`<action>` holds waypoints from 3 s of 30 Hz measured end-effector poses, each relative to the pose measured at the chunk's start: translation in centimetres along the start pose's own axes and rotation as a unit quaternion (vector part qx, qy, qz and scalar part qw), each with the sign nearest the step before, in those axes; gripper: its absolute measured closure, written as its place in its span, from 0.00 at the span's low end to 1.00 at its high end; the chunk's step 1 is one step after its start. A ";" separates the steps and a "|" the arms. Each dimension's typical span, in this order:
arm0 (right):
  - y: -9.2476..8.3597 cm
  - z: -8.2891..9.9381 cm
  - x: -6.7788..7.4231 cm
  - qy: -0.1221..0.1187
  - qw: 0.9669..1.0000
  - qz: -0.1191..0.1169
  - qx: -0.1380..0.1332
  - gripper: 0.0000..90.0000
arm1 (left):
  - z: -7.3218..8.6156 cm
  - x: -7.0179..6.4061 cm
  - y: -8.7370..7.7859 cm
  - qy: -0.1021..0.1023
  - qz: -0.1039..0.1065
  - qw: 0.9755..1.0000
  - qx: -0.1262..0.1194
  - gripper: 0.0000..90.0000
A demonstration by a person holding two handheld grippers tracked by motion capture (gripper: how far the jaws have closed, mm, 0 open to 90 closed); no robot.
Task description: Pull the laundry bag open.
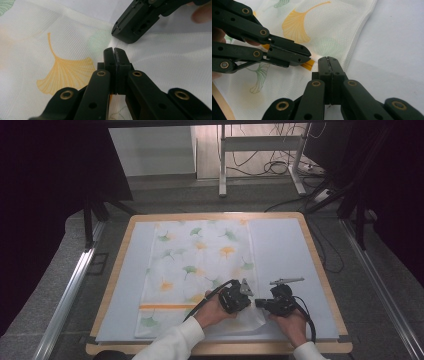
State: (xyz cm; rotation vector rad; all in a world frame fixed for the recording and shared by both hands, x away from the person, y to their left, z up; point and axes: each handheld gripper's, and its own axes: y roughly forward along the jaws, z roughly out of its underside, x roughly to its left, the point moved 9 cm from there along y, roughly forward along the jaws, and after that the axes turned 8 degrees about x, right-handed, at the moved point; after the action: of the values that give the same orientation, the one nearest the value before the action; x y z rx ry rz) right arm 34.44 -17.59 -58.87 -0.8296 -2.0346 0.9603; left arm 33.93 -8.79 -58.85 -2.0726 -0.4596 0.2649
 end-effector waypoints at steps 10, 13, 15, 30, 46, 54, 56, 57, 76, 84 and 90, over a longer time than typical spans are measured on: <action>0.0 0.0 0.0 -0.001 1.000 0.000 -0.002 0.99 | 0.6 0.4 -0.4 -0.004 0.002 1.000 0.002 1.00; 0.0 0.0 0.0 -0.002 1.000 0.000 -0.002 0.99 | 0.8 0.4 -0.4 -0.004 0.002 1.000 0.002 1.00; 0.0 0.0 0.0 -0.002 1.000 0.000 -0.001 0.99 | 0.8 0.4 -0.5 -0.003 0.002 1.000 0.004 1.00; 0.0 0.0 -0.1 -0.006 1.000 0.000 -0.001 0.99 | 2.4 0.8 -1.3 -0.007 -0.004 1.000 0.009 1.00; 0.0 0.1 0.0 -0.011 1.000 -0.001 -0.001 0.99 | 3.6 1.6 -2.0 -0.020 0.000 1.000 0.006 1.00; 0.0 0.0 0.0 -0.010 1.000 -0.001 -0.004 0.99 | 4.6 2.1 -2.5 -0.030 0.004 1.000 0.004 1.00; 0.0 0.1 0.0 -0.011 1.000 -0.001 -0.004 0.99 | 4.8 2.1 -2.6 -0.034 0.004 0.999 0.003 1.00; 0.0 0.1 -0.1 -0.012 1.000 0.001 -0.002 0.99 | 4.9 2.2 -2.7 -0.034 0.005 0.999 0.003 1.00; 0.0 0.1 0.0 -0.014 1.000 -0.001 -0.004 0.99 | 6.7 3.0 -3.7 -0.048 -0.001 0.999 0.009 1.00; 0.0 0.1 0.0 -0.014 1.000 -0.001 -0.005 0.99 | 7.3 3.1 -4.0 -0.056 0.001 0.998 0.007 1.00; 0.0 0.1 0.0 -0.014 1.000 -0.001 -0.005 0.99 | 7.6 3.2 -4.2 -0.058 0.003 0.998 0.009 1.00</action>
State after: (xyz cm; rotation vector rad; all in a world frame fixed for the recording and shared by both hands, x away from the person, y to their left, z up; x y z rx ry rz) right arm 34.38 -17.62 -58.89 -0.8230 -2.0645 0.9661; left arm 33.17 0.44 -59.17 -2.0486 -0.5189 0.3933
